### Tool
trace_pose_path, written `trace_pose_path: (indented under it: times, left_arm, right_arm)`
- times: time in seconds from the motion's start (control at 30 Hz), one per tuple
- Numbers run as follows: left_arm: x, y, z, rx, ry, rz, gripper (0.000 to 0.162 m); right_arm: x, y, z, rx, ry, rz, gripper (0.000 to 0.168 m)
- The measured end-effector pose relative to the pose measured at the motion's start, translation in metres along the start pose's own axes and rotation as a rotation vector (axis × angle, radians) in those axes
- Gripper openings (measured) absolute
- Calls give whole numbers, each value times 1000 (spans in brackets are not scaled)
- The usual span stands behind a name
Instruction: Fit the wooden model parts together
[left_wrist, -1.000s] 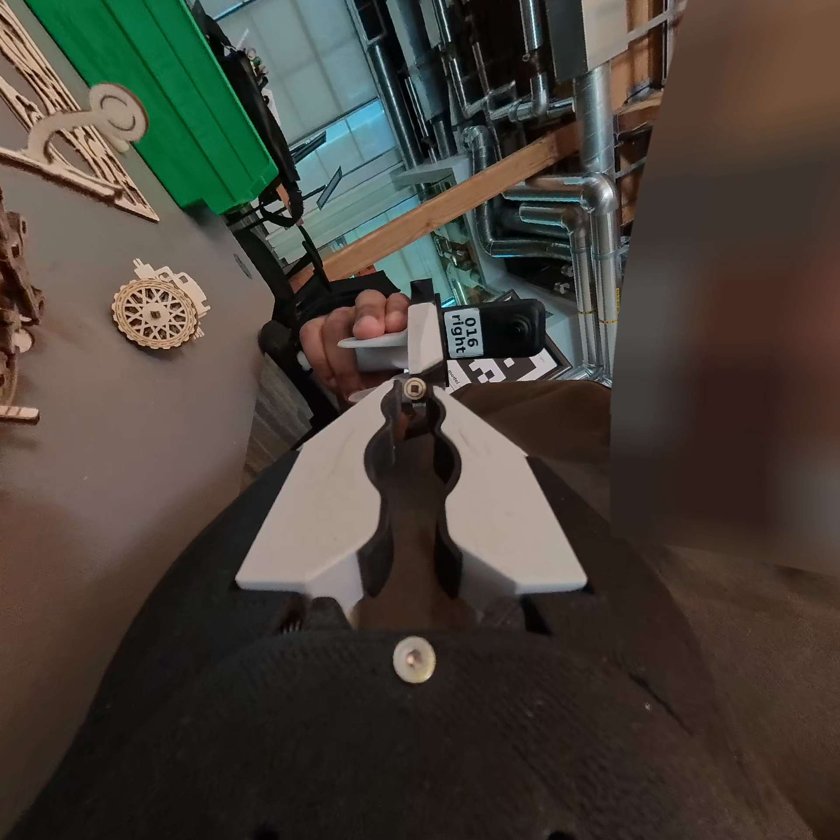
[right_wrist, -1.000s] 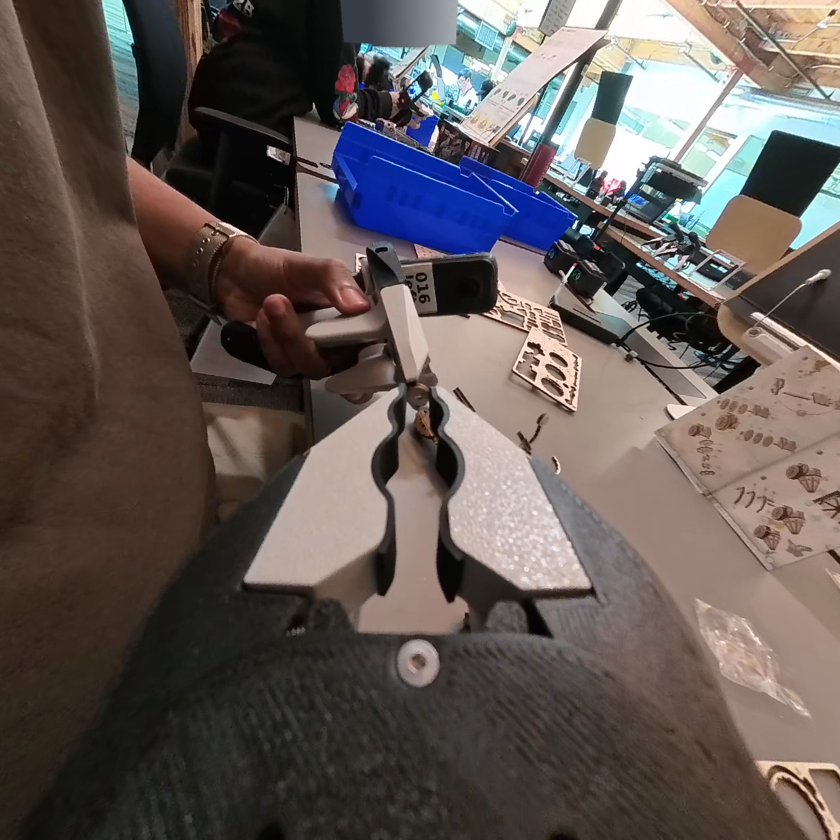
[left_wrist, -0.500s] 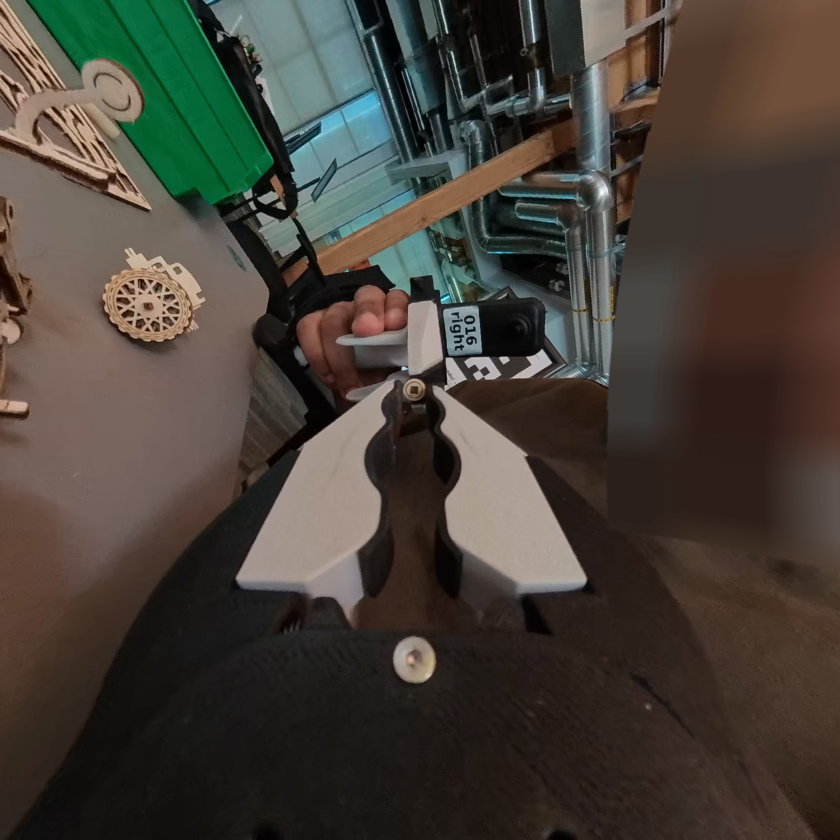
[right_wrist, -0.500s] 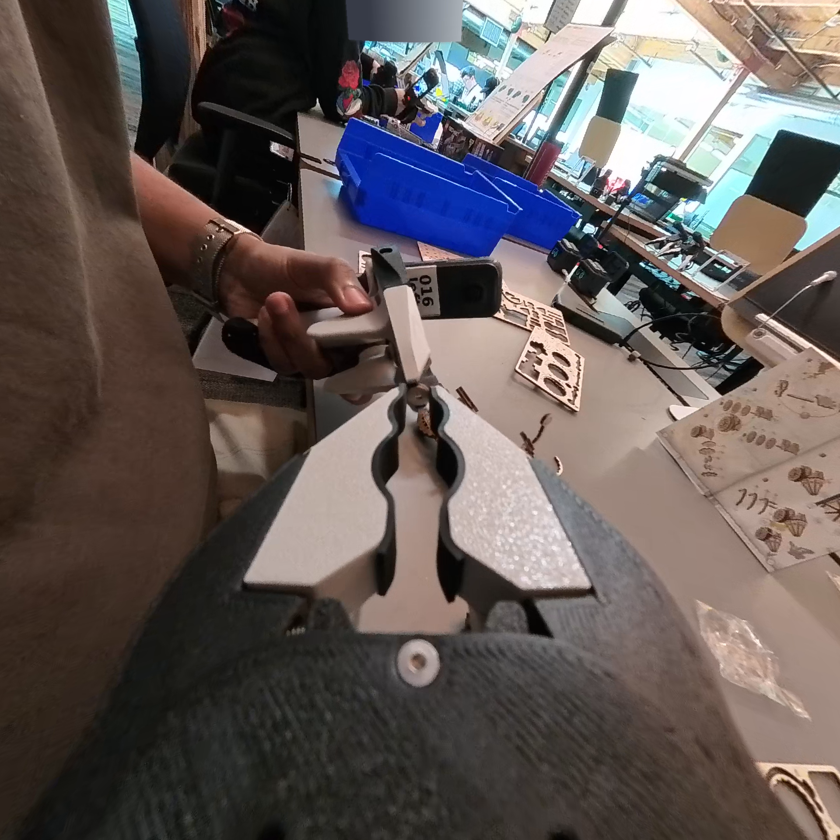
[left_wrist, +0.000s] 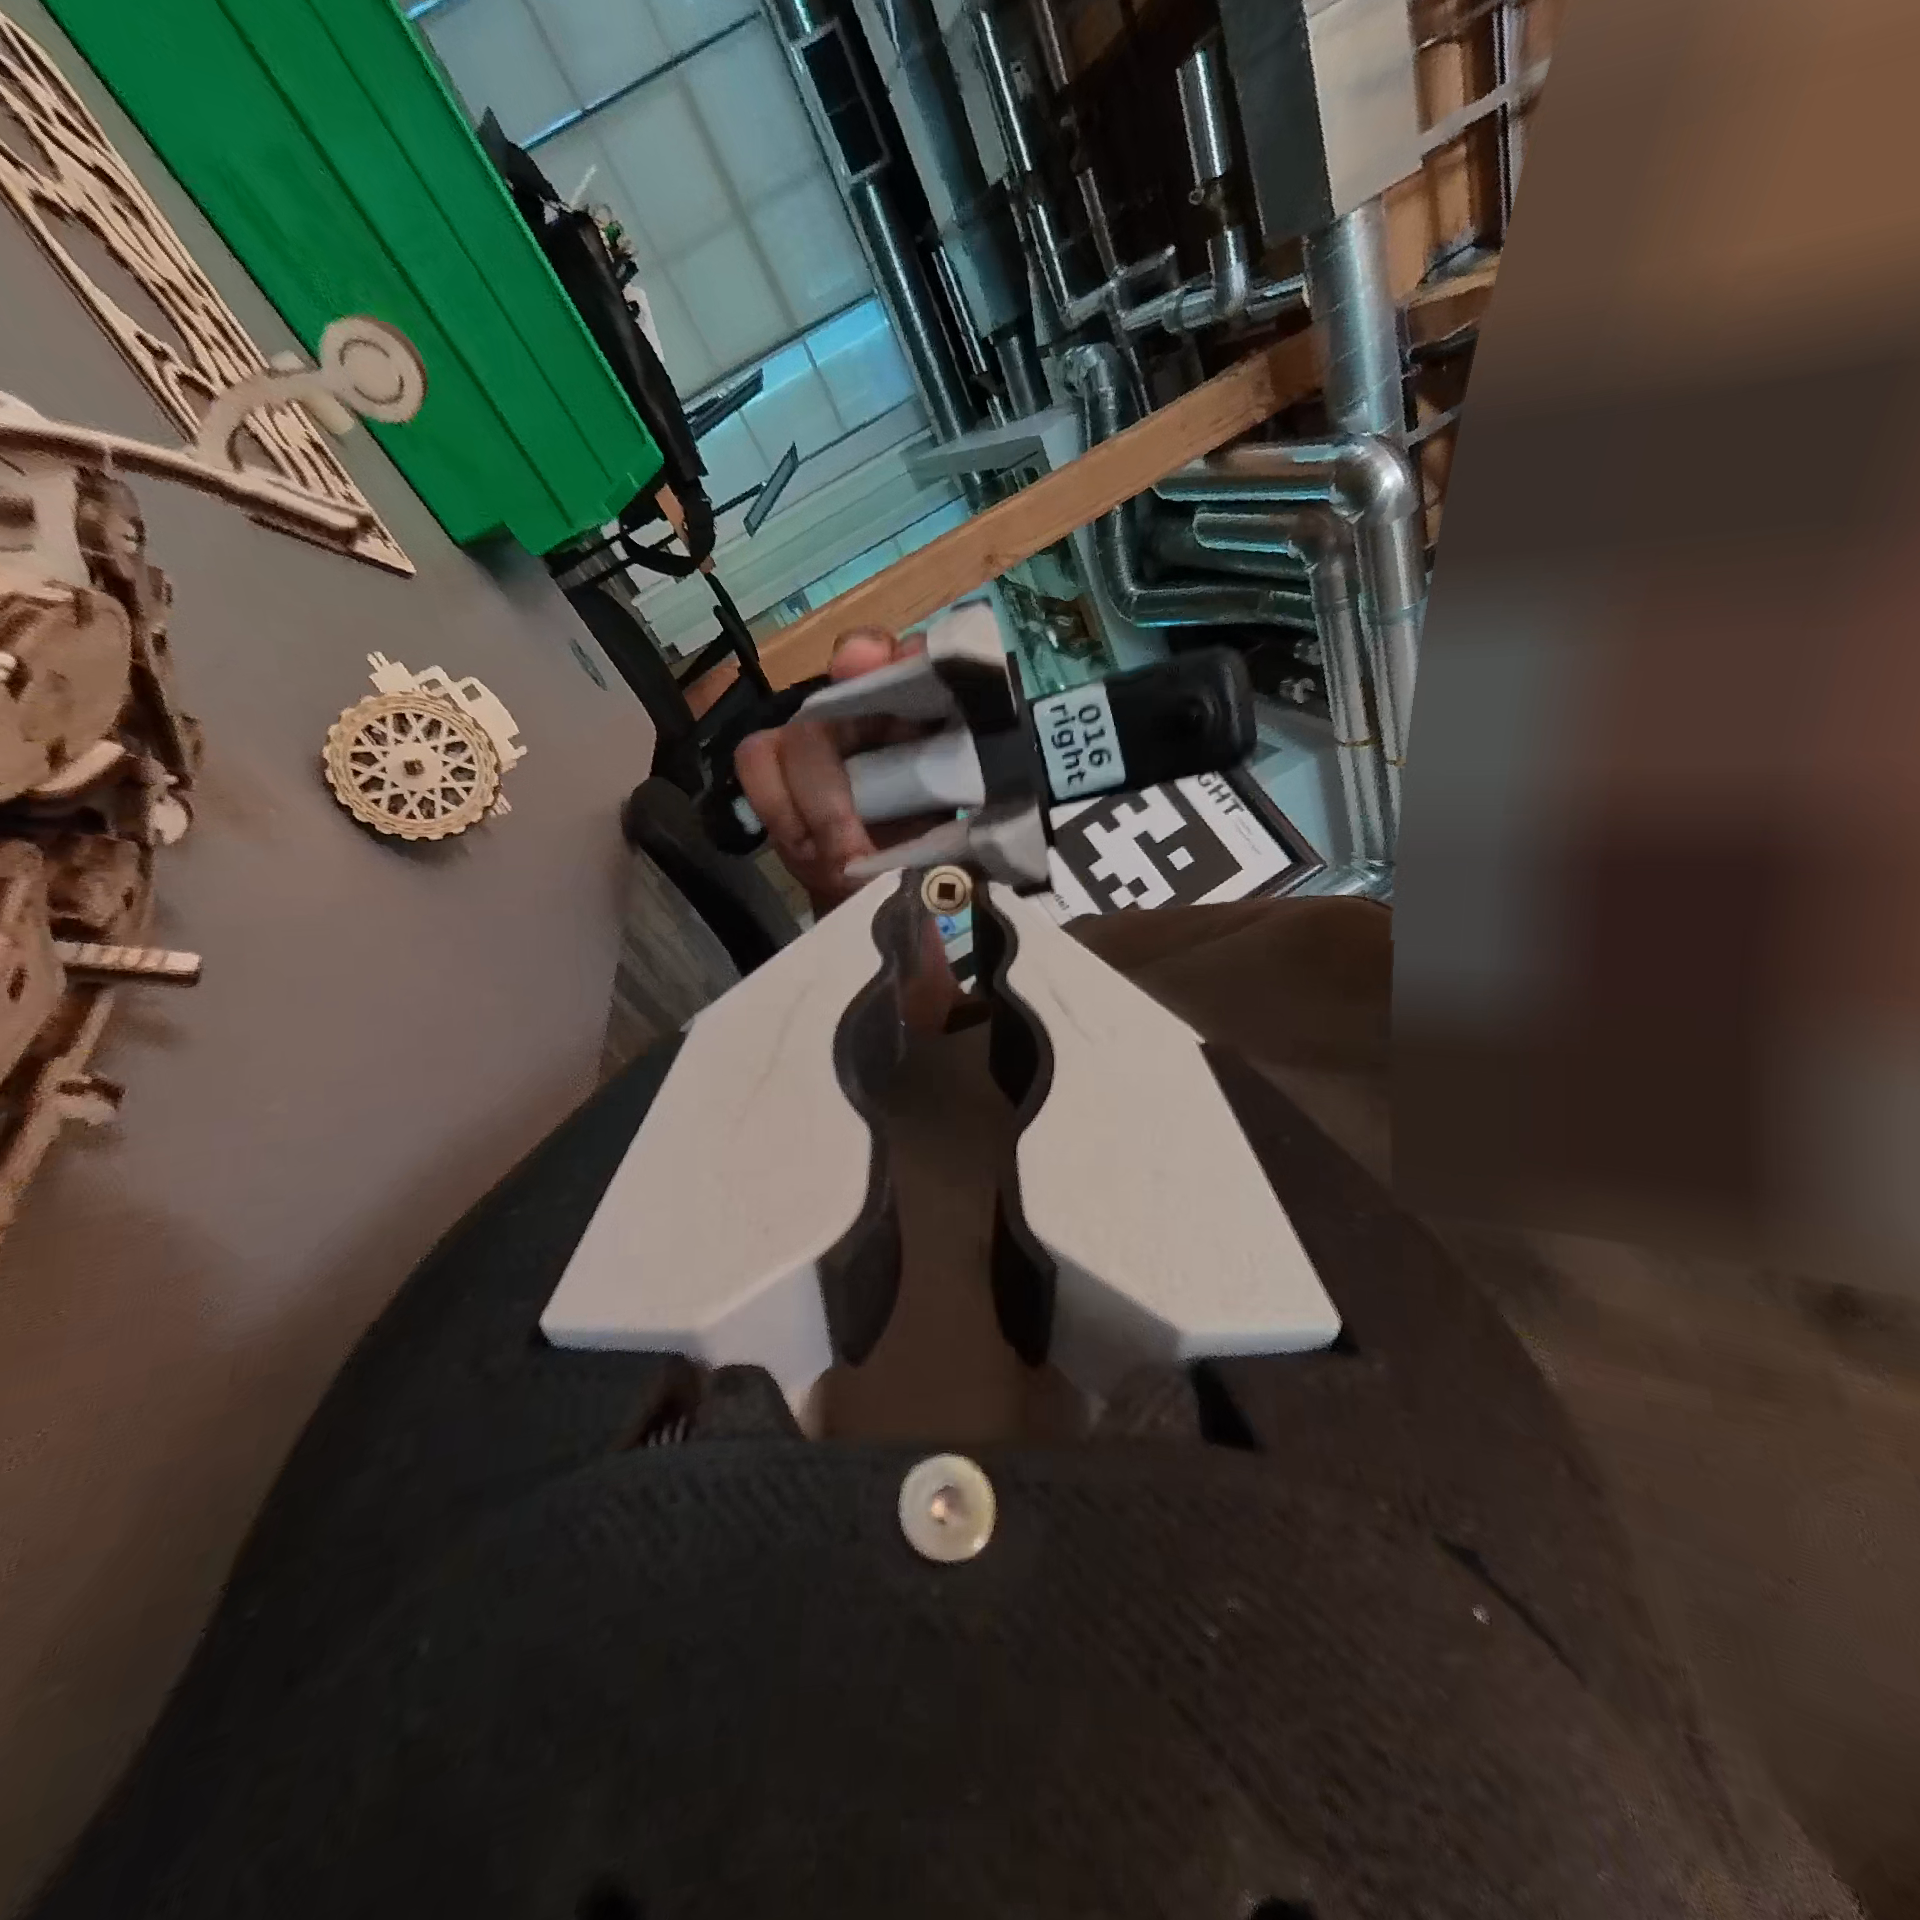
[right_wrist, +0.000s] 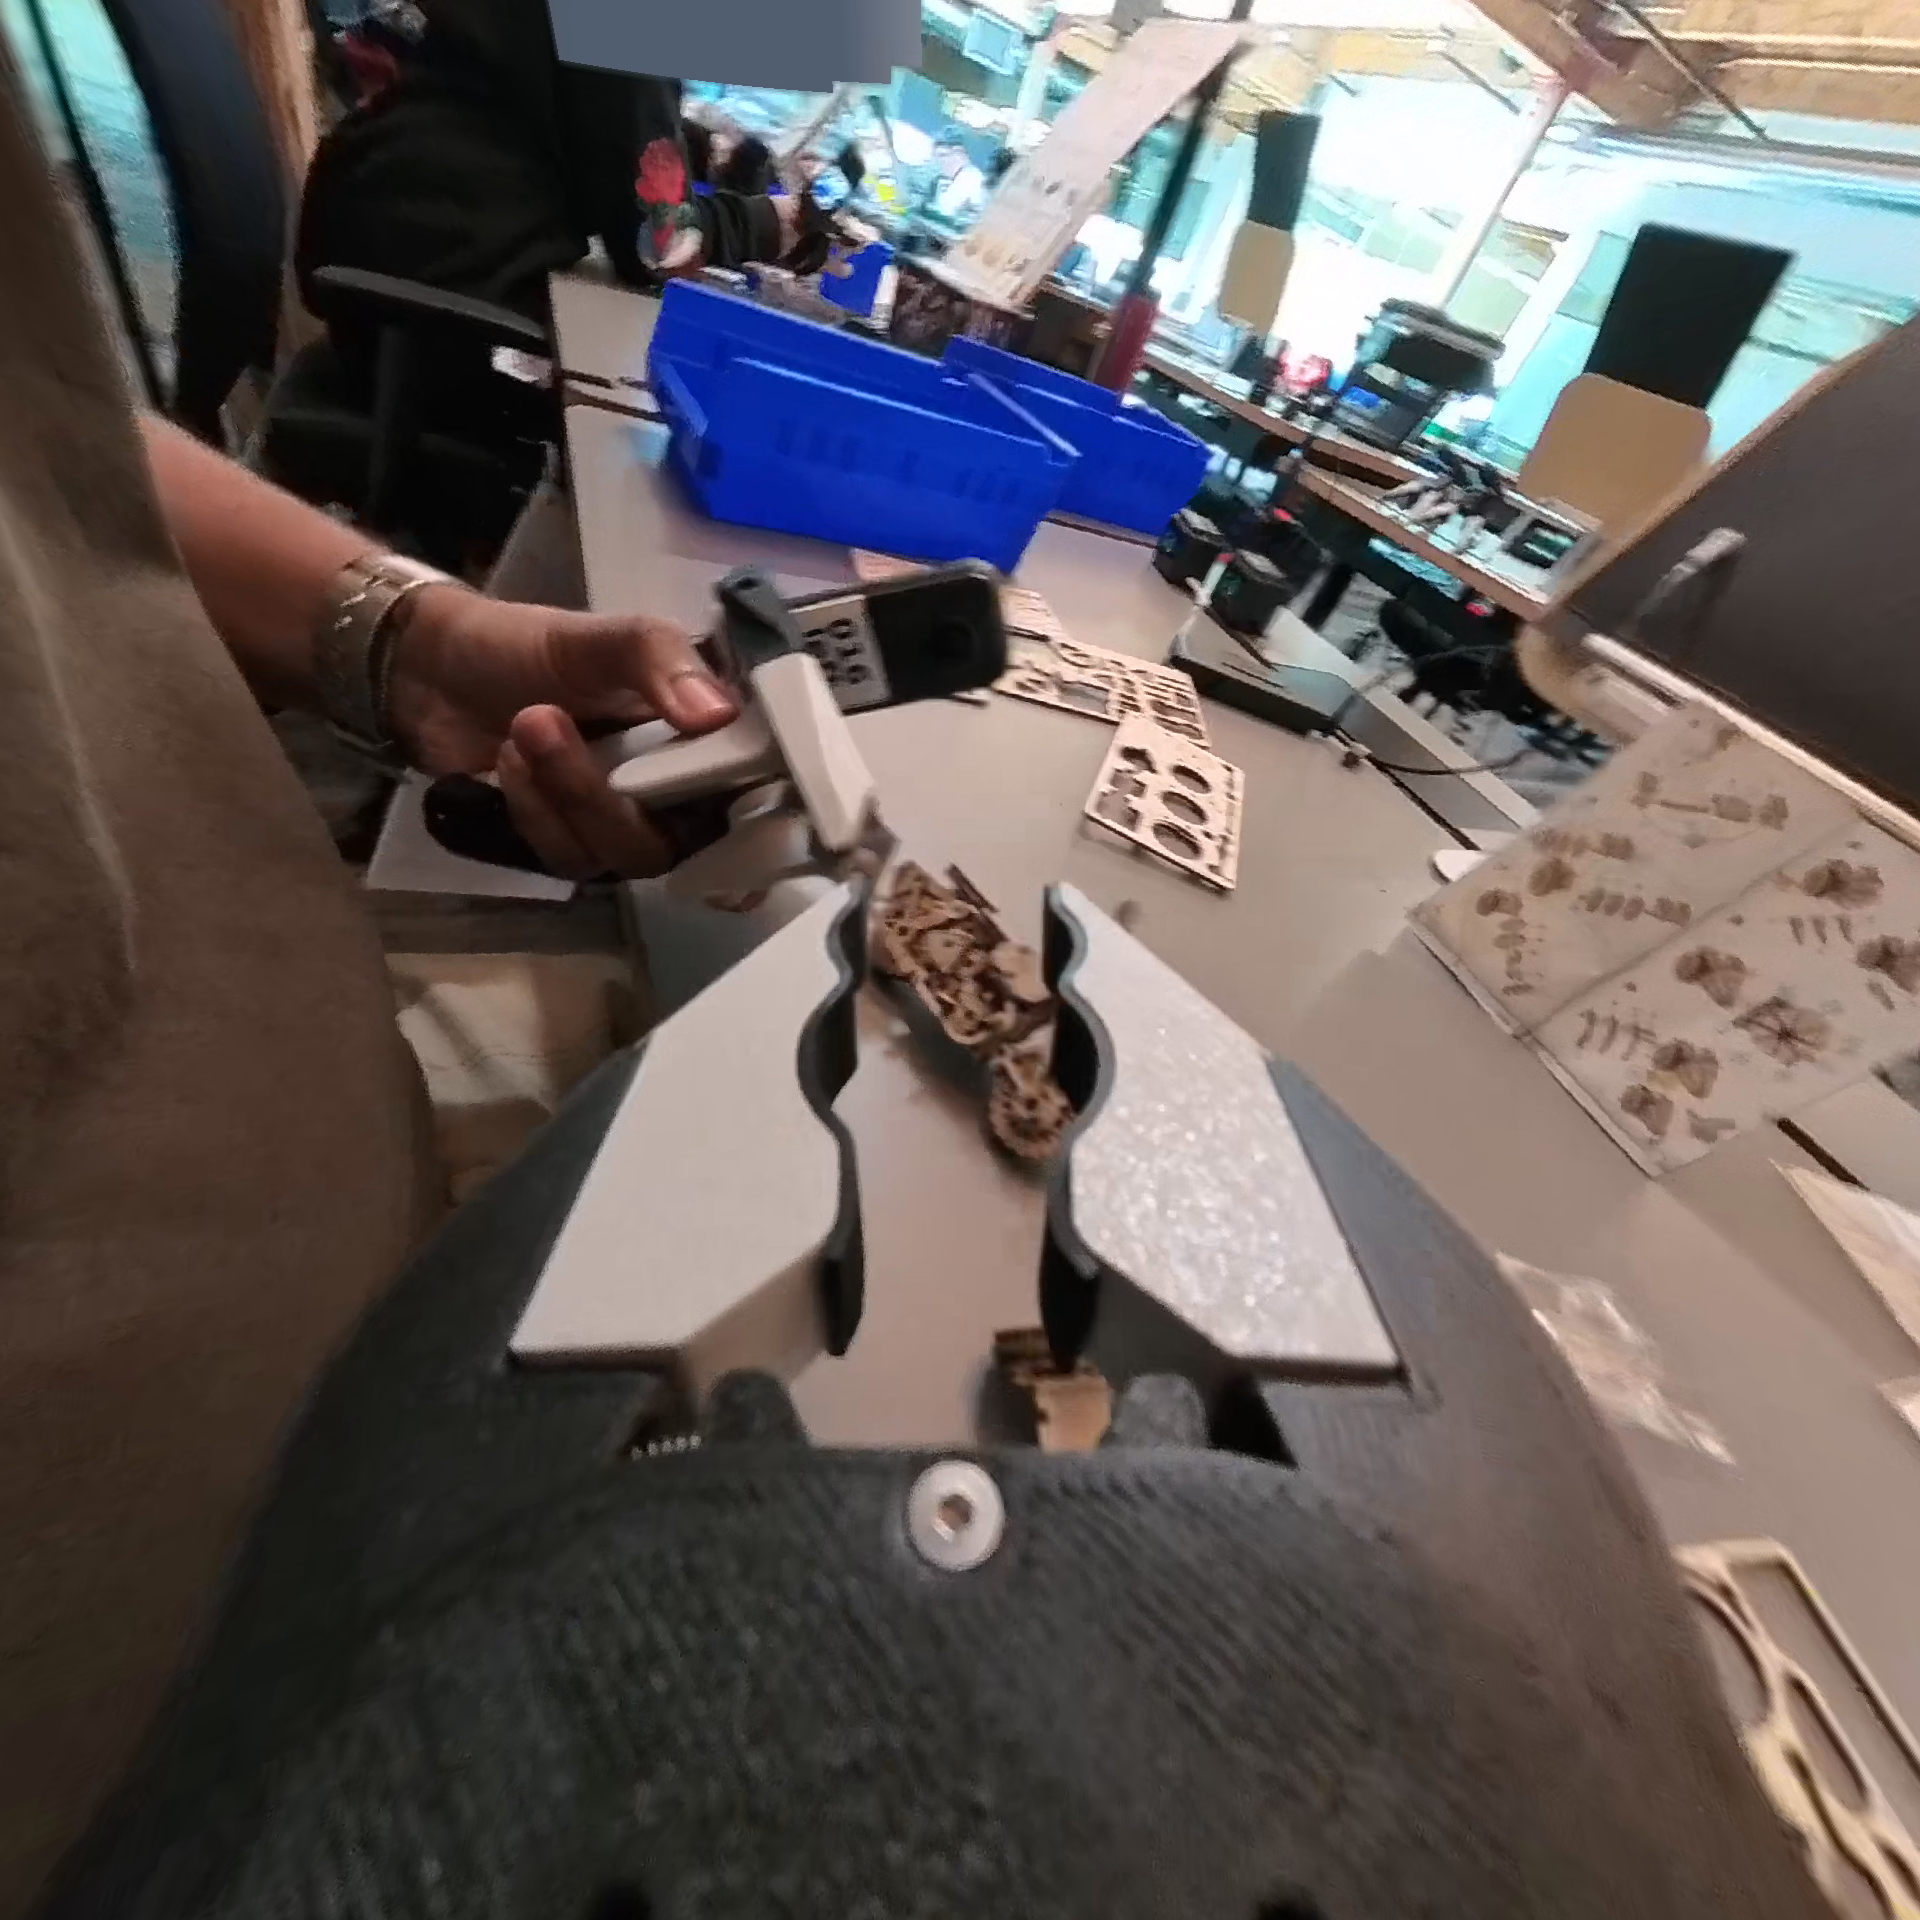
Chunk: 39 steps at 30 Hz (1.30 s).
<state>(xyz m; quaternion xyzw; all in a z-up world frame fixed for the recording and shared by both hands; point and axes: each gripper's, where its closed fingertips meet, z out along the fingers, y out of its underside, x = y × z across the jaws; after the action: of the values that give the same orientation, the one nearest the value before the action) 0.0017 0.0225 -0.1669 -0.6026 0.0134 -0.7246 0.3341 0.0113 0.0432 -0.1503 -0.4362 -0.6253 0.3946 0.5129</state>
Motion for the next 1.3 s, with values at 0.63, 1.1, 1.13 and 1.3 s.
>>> trace_pose_path:
  times: [0.63,1.1,1.13,1.3]
  left_arm:
    - [-18,18,21,-107,-160,208,6]
    - [-22,28,26,-159,-188,241,6]
    - [-22,29,27,-162,-187,242,6]
    - [-22,31,29,-169,-182,236,6]
  right_arm:
    - [45,130,-51,-503,30,252,47]
    - [30,131,-30,-555,-58,79,43]
    - [30,131,-30,-555,-64,79,41]
    - [32,131,-30,-588,-90,77,34]
